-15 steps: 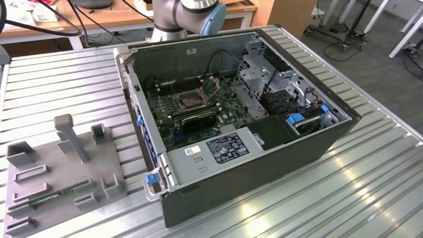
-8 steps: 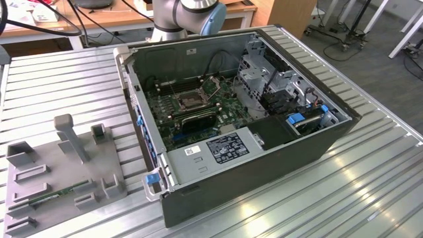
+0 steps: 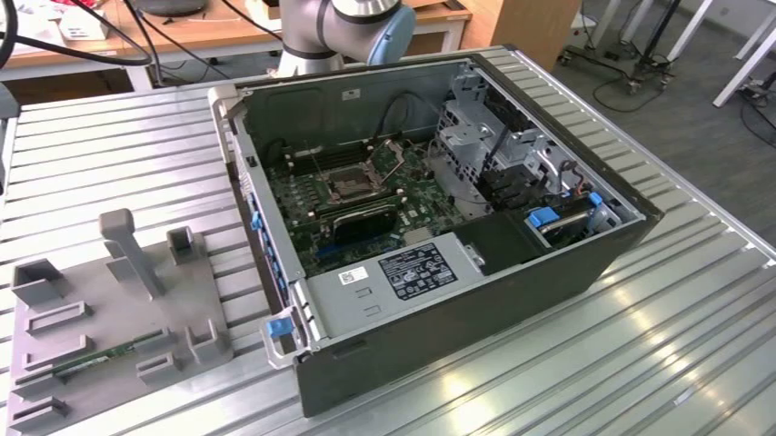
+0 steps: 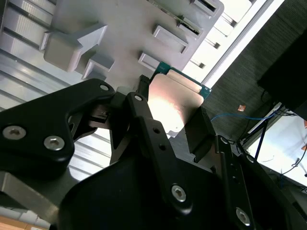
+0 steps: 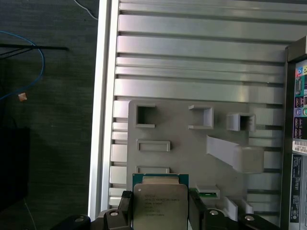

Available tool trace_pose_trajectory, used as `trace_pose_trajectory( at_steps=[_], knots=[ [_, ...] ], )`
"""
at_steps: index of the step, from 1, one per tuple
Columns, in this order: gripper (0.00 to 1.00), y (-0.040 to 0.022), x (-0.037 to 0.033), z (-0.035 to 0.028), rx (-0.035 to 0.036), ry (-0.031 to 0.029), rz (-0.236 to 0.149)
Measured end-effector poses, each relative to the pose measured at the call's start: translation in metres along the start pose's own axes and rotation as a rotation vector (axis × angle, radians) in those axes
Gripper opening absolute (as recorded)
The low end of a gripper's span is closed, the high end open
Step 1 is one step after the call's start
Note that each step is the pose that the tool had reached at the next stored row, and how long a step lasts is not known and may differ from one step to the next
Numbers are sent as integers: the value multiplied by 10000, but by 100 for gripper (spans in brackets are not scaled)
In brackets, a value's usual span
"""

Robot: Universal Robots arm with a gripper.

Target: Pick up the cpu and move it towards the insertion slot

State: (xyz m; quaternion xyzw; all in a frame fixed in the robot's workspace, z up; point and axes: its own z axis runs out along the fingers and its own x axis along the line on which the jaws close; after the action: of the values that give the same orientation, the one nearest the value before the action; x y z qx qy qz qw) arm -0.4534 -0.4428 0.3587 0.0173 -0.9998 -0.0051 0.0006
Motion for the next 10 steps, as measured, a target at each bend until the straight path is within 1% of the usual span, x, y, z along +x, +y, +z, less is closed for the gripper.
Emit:
trace_pose_trajectory(
  at_steps=[5, 10],
  knots=[
    [55, -1, -18, 0, 0, 0, -1],
    [55, -2, -56, 0, 0, 0, 0]
  ],
)
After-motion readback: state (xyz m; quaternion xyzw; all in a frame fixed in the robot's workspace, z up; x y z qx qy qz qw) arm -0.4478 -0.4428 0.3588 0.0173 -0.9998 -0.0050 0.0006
